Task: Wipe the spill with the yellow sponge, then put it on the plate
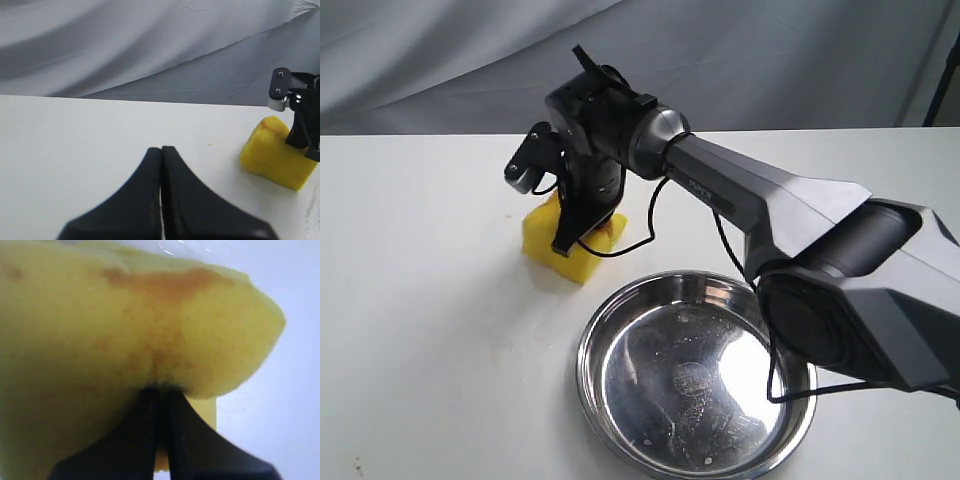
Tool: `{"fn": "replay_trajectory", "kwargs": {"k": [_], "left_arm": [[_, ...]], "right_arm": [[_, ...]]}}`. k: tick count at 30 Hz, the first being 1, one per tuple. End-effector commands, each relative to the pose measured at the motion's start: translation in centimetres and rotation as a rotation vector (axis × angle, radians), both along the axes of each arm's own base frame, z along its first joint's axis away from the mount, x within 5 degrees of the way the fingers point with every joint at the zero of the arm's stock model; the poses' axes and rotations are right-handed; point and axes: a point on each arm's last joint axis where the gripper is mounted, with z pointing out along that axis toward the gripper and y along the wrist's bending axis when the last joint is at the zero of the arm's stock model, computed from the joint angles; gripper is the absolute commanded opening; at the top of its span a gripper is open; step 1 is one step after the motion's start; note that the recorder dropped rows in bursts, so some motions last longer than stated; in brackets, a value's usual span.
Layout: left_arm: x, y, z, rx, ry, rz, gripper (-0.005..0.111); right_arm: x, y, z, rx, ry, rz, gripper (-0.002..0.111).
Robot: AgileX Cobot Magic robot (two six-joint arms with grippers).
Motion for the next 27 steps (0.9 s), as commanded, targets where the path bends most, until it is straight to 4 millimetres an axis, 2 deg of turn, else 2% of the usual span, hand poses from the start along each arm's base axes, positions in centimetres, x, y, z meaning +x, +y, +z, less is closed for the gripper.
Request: {"fn": "replay_trajectory", "kwargs": {"k": [1, 10, 20, 27], "left_arm": [[0.0, 0.0, -0.1, -0.017, -0.003, -0.005, 0.000], [0.0, 0.0, -0.1, -0.017, -0.003, -0.005, 0.000], [0.0, 0.0, -0.1, -0.017, -0.003, -0.005, 0.000], [0.0, 0.0, -0.1, -0.017, -0.003, -0.005, 0.000]], "right_arm": [[-2.9, 2.6, 0.4, 0.080, 0.117, 0.082, 0.000], [-7.8, 6.8, -0.5, 0.173, 0.264, 0.162, 0.000], [-13.8, 11.2, -0.2, 0.152, 0.264, 0.273, 0.000], [-17.6, 13.4, -0.2, 0.152, 0.280, 0.306, 0.000]]}}
